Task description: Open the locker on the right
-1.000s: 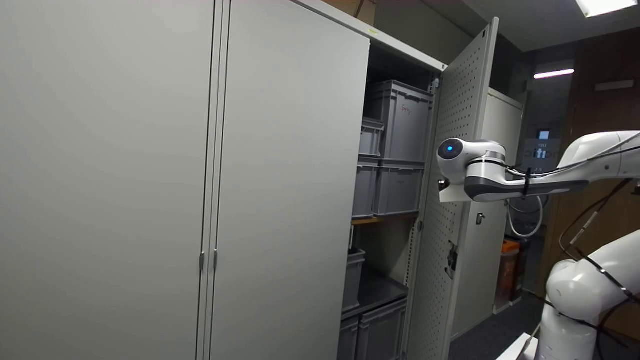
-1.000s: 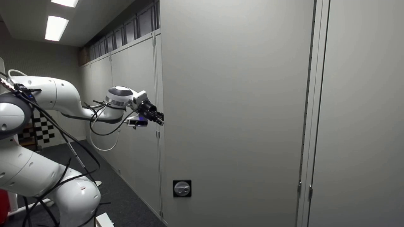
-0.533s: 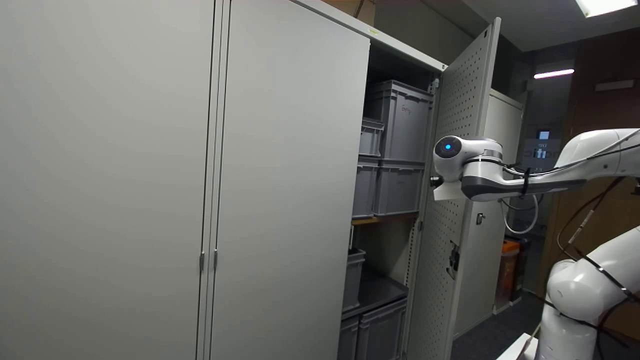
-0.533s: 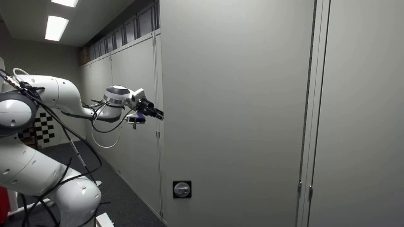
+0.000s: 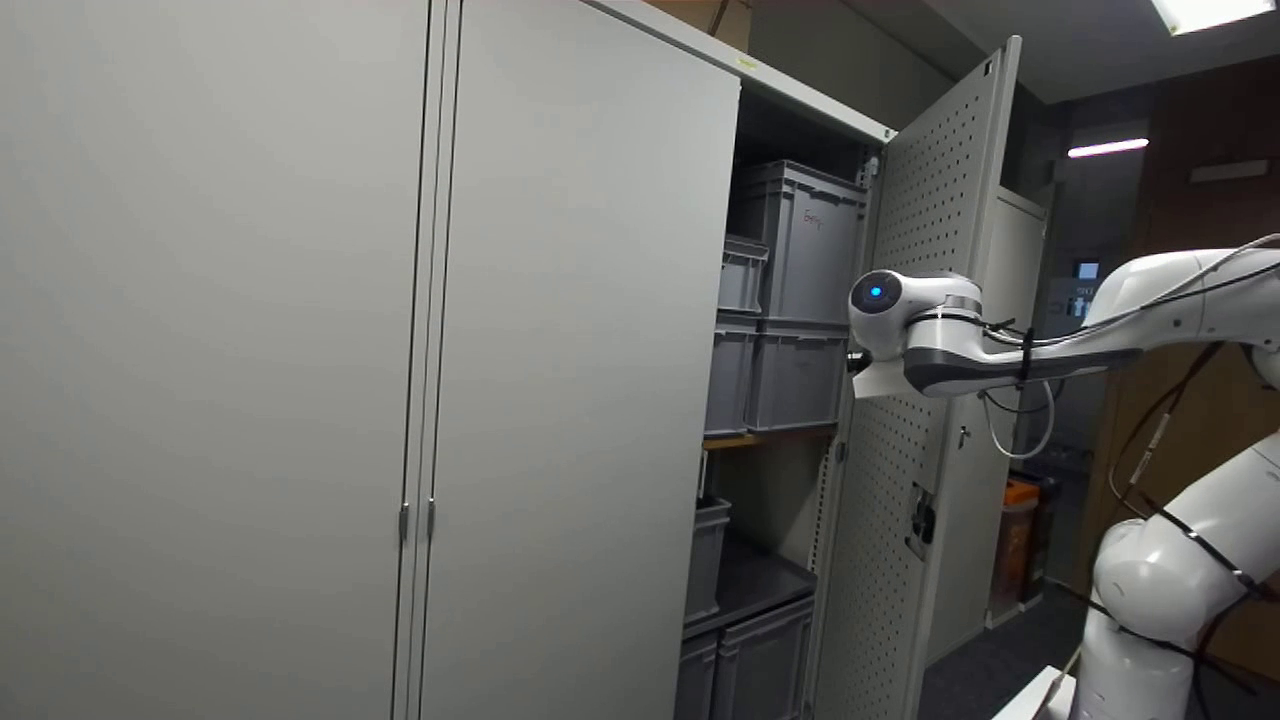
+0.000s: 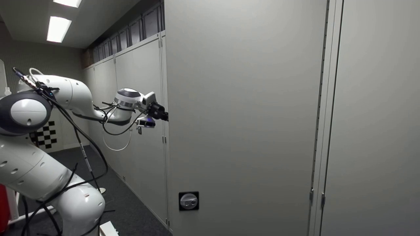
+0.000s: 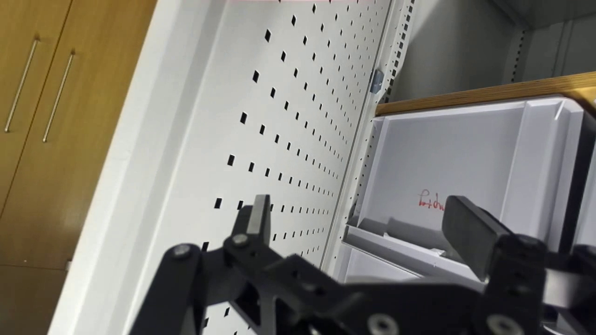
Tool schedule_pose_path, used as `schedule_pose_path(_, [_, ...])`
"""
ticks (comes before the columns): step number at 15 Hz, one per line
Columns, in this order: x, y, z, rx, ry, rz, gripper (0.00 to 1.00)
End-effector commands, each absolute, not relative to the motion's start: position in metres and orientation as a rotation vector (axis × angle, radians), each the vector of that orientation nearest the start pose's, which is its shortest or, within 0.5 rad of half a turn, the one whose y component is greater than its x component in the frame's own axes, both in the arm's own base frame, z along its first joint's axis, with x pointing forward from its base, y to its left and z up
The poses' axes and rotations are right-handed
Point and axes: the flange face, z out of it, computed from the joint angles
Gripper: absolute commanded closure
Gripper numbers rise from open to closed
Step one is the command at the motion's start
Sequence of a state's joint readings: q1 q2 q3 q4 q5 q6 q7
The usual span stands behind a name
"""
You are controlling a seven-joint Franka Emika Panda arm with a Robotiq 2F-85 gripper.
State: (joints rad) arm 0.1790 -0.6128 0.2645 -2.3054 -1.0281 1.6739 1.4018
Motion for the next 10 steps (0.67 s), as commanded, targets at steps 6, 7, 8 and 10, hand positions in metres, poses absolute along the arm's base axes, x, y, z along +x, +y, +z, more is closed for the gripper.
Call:
schedule_pose_path(6, [0.414,0.081,0.616,1.83,-0.899,1.005,0.0])
schedule_pose_path(7, [0.417,0.078,0.616,1.807,-0.898,1.008,0.0])
schedule_pose_path(8, [0.421,0.076,0.615,1.785,-0.896,1.014,0.0])
schedule_pose_path(10, [0.425,0.074,0.615,1.74,-0.883,1.008,0.25])
